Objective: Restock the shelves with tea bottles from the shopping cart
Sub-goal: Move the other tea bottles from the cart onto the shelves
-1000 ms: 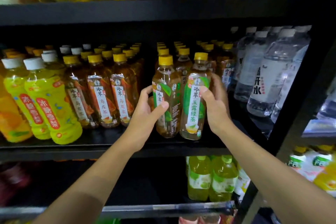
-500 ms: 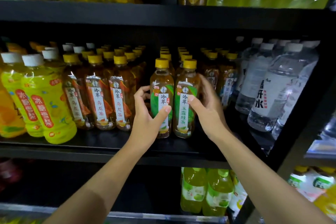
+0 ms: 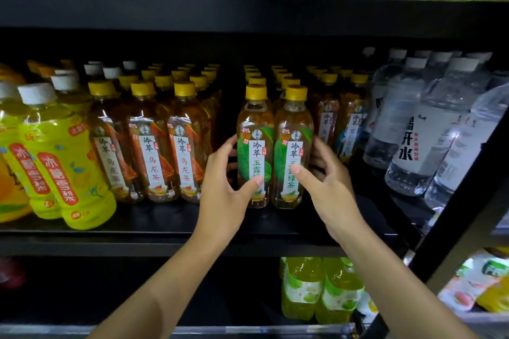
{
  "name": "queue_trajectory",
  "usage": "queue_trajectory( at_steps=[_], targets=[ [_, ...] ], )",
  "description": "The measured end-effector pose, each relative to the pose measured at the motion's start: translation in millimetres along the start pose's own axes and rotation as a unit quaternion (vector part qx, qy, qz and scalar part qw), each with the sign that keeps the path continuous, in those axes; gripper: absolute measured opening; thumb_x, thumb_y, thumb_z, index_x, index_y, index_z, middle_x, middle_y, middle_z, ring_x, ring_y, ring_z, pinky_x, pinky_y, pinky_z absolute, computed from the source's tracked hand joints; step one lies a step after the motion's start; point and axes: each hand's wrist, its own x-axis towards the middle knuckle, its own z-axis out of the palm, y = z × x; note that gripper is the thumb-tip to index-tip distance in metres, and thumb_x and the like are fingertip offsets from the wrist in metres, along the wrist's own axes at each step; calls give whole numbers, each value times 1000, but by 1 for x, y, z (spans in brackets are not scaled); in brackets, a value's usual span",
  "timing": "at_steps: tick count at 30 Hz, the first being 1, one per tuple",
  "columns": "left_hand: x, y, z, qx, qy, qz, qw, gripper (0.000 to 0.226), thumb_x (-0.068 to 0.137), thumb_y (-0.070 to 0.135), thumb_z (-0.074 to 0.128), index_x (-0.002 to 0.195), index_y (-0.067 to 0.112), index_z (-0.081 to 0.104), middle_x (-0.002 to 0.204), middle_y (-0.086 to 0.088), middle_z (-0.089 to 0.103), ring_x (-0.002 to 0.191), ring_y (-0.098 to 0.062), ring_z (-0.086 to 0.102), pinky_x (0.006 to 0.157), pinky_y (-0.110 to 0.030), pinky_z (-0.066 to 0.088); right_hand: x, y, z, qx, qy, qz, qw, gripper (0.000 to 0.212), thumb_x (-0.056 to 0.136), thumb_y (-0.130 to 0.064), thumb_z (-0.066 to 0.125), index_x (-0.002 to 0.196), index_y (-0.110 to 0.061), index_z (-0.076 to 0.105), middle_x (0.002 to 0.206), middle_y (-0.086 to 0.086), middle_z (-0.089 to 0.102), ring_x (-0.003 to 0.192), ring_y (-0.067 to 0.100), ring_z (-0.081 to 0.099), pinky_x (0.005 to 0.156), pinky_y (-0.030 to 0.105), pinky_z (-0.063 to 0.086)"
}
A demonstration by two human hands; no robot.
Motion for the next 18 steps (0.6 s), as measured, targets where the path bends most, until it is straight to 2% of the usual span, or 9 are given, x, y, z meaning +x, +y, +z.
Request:
queue_trajectory(
  at_steps=[1, 2, 6, 8, 15, 18],
  targets=[
    [0, 0, 1, 0, 4, -1, 1000, 80, 85, 15, 80, 150, 38, 39, 143, 13, 49, 130, -6, 52, 108, -41, 51, 0, 1, 0, -14, 9, 5, 1000, 58, 90, -31, 75, 141, -45, 52, 139, -12, 59, 124, 6, 58, 97, 29, 53],
    [0, 0, 2, -2, 10, 0, 1000, 80, 85, 14, 81, 150, 36, 40, 142, 12, 49, 129, -6, 52, 107, -41, 51, 0, 1, 1, -19, 17, 8, 1000, 58, 91, -30, 75, 143, -40, 52, 140, -7, 59, 122, 7, 59, 95, 28, 55],
    [2, -2, 6, -9, 22, 3, 1000, 77, 82, 16, 84, 145, 33, 44, 137, 9, 54, 125, -8, 56, 102, -43, 54, 2, -3, 3, 2, 47, 5, 999, 50, 90, -16, 75, 138, -21, 58, 122, -3, 68, 98, -2, 67, 75, 14, 55],
    [5, -4, 6, -8, 19, 0, 1000, 75, 82, 16, 84, 144, 32, 44, 136, 8, 55, 124, -9, 58, 100, -43, 55, 1, -2, 5, -6, 65, 1, 998, 45, 89, -16, 77, 131, -21, 61, 117, -6, 69, 98, -1, 67, 75, 15, 55],
    [12, -3, 10, 18, 32, 5, 999, 71, 81, 17, 85, 139, 27, 45, 131, 7, 58, 122, -8, 58, 101, -39, 54, 8, 0, 7, -36, 95, 8, 995, 34, 87, -21, 80, 118, -23, 65, 112, -8, 71, 103, 6, 67, 86, 32, 60],
    [15, 0, 13, 38, 43, 6, 998, 71, 81, 15, 84, 139, 24, 45, 130, 6, 56, 122, -5, 55, 102, -30, 52, 12, -2, 6, -67, 94, 4, 993, 31, 88, -24, 79, 114, -28, 63, 112, -9, 70, 99, 2, 66, 84, 29, 58]
  ],
)
